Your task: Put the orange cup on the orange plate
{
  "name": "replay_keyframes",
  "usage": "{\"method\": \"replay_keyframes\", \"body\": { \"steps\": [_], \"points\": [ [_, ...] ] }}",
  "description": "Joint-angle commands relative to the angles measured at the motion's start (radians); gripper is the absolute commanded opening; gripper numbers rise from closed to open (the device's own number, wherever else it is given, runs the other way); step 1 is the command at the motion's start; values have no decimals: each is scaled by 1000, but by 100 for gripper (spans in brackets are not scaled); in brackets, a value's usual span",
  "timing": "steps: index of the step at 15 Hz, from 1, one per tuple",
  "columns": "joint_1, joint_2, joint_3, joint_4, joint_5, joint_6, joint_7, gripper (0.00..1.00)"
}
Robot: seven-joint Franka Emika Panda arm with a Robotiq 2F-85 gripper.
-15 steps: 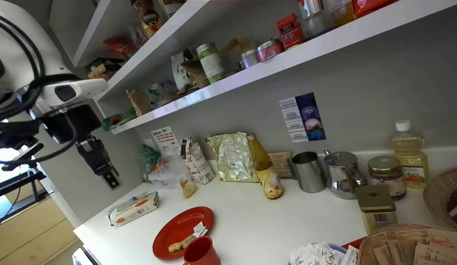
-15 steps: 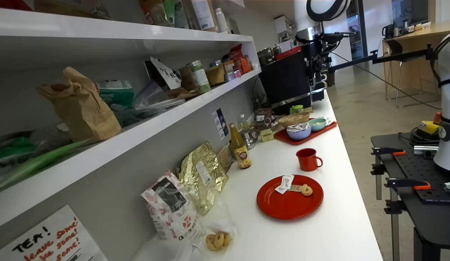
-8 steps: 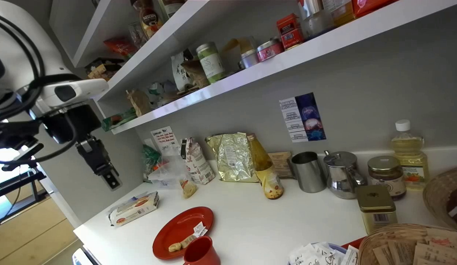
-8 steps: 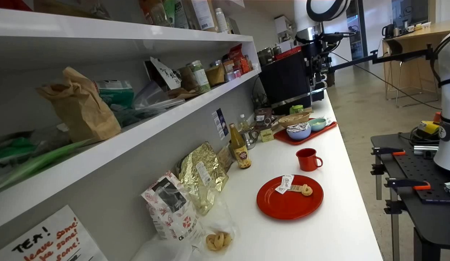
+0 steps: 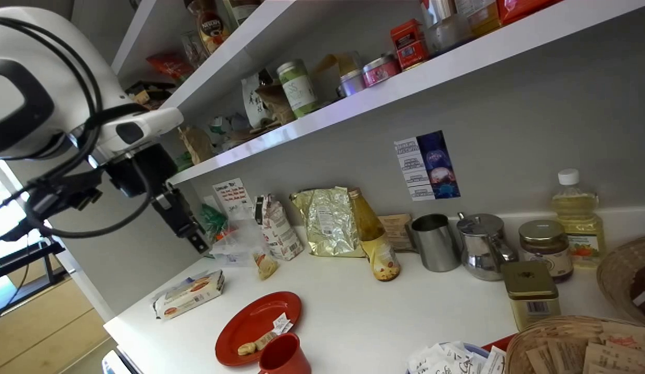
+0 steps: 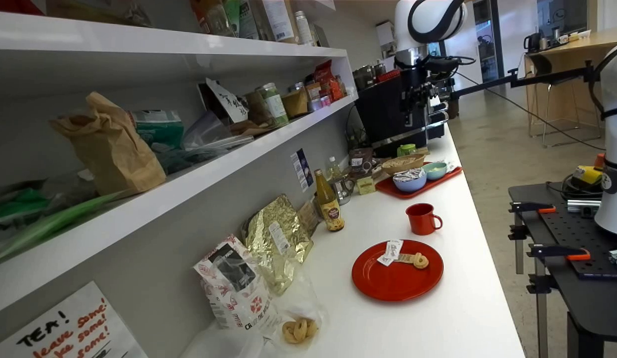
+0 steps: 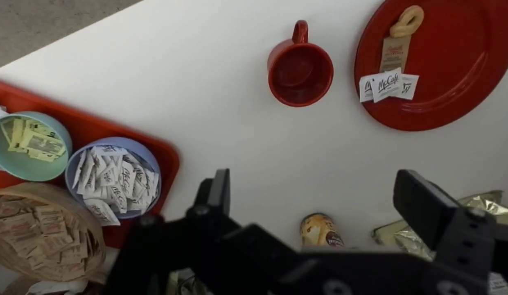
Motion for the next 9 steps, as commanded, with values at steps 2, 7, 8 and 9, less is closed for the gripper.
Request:
{"method": "replay_keyframes", "body": {
  "steps": [2,7,8,9],
  "points": [
    [3,211,-11,68,60,85,6,100],
    [3,398,-5,102,106,113,2,100],
    [2,424,-4,110,114,113,0,100],
    [0,448,-2,120,120,108,1,100]
  ]
}}
